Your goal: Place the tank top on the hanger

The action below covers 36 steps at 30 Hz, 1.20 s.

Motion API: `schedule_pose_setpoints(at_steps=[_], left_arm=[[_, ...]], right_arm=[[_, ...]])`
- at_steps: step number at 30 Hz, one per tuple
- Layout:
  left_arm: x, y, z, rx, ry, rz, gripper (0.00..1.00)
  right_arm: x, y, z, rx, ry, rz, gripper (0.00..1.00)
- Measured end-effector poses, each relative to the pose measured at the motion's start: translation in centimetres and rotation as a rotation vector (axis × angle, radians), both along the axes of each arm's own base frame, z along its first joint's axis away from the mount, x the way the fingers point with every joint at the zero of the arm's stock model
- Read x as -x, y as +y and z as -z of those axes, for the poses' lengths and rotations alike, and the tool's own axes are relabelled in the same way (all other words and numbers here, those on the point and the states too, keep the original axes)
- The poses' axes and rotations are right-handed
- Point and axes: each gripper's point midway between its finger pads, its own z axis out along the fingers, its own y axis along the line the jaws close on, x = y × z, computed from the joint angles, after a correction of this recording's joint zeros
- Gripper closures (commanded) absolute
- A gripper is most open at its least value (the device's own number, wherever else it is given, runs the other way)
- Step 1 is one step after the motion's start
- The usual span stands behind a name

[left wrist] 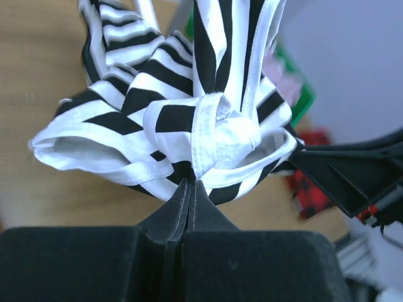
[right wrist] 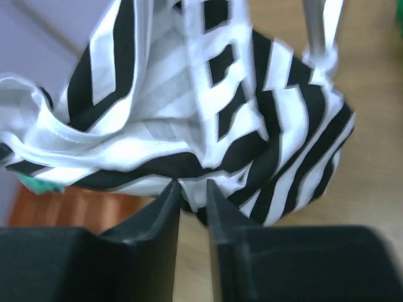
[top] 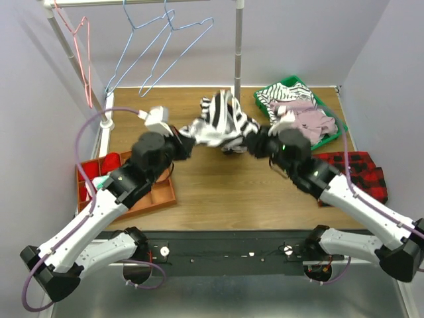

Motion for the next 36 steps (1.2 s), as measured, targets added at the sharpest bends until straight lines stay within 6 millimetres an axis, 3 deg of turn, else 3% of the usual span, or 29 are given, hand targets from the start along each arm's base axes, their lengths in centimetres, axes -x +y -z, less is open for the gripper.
schedule_pose_setpoints(at_steps=[2,4,6,7,9,11,14,18,23,26,30,36], left_arm=[[1.6,-1.0,5.0,-0.053,0.074,0.075,0.51],[3.8,-1.6,12.2,-0.14,0.189,0.159,0.39],[5.9,-1.2,17.3,-0.196,0.287,0.201,0.39],[6.6,-0.6,19.0,-0.22,0.321,0.206,0.39],[7.5,0.2,20.7,-0.247,0.36,0.204,0.42],[7.2,0.1,19.8,-0.231,0.333,0.198,0.47],[6.1,-0.6,18.3,-0.223,0.296,0.192,0.6],[4.2,-2.1,19.0,-0.279,0.33,0.19,0.6],[4.5,-2.3,22.2,-0.352,0.412,0.2,0.42],[5.1,-2.2,23.0,-0.371,0.424,0.211,0.4],[5.0,-2.2,23.7,-0.409,0.424,0.227,0.4],[4.8,-2.4,26.6,-0.493,0.474,0.251,0.37]], right_arm=[[2.6,-0.7,8.0,0.015,0.131,-0.043,0.37],[5.4,-2.1,15.9,0.074,0.287,-0.055,0.37],[8.2,-3.9,21.7,0.125,0.423,-0.05,0.37],[9.1,-4.5,22.9,0.139,0.457,-0.045,0.37],[9.7,-5.1,23.2,0.135,0.478,-0.032,0.37],[8.9,-5.1,21.6,0.106,0.436,-0.01,0.38],[7.1,-4.8,19.0,0.088,0.367,0.034,0.4],[3.7,-3.3,17.3,0.143,0.315,0.066,0.4],[-0.9,-0.7,17.9,0.267,0.297,0.07,0.4],[-3.1,-0.1,18.5,0.306,0.286,0.072,0.4],[-5.9,-0.9,19.5,0.335,0.282,0.097,0.39],[-9.1,-0.8,20.6,0.343,0.301,0.076,0.39]])
